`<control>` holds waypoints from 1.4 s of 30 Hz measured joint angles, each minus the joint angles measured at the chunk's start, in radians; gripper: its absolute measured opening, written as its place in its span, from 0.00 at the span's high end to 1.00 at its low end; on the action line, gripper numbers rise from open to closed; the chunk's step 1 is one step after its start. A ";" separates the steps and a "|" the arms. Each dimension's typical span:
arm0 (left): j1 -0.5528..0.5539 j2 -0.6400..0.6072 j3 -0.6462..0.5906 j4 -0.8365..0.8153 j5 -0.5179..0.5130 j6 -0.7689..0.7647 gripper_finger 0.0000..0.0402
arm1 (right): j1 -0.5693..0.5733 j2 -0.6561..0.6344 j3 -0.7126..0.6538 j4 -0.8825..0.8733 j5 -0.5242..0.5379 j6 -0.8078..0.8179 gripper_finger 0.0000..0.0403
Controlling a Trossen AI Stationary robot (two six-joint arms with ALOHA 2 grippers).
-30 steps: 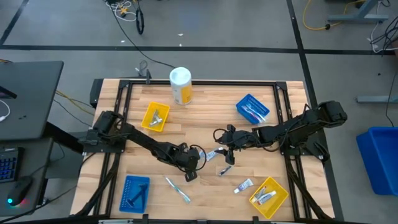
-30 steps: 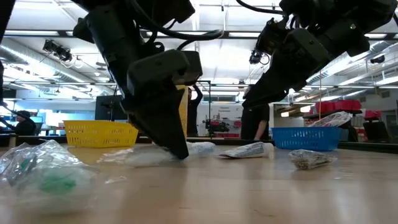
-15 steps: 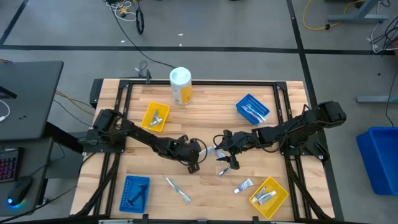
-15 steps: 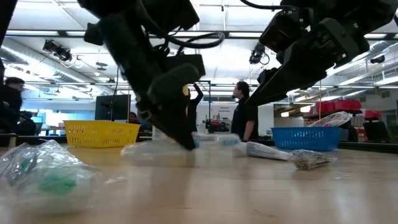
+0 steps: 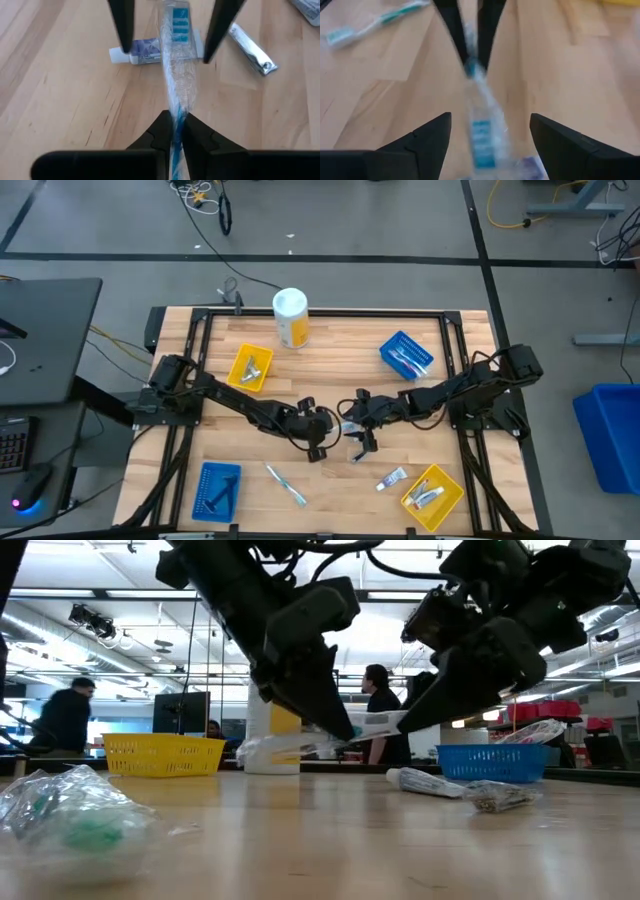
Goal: Pick & Place Travel size toiletries
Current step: Put the blue toothbrush into the top blue bin
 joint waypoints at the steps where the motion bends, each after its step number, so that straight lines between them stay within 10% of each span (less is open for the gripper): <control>1: 0.000 0.000 0.000 0.000 -0.005 0.001 0.91 | 0.000 0.002 0.000 -0.005 -0.009 0.000 0.30; 26: 0.008 -0.002 0.000 0.014 -0.010 -0.005 0.92 | -0.007 0.001 0.000 0.001 -0.010 0.008 0.71; 42: 0.008 -0.002 0.000 0.013 -0.031 -0.029 0.86 | -0.007 0.000 0.000 -0.010 -0.008 0.008 0.75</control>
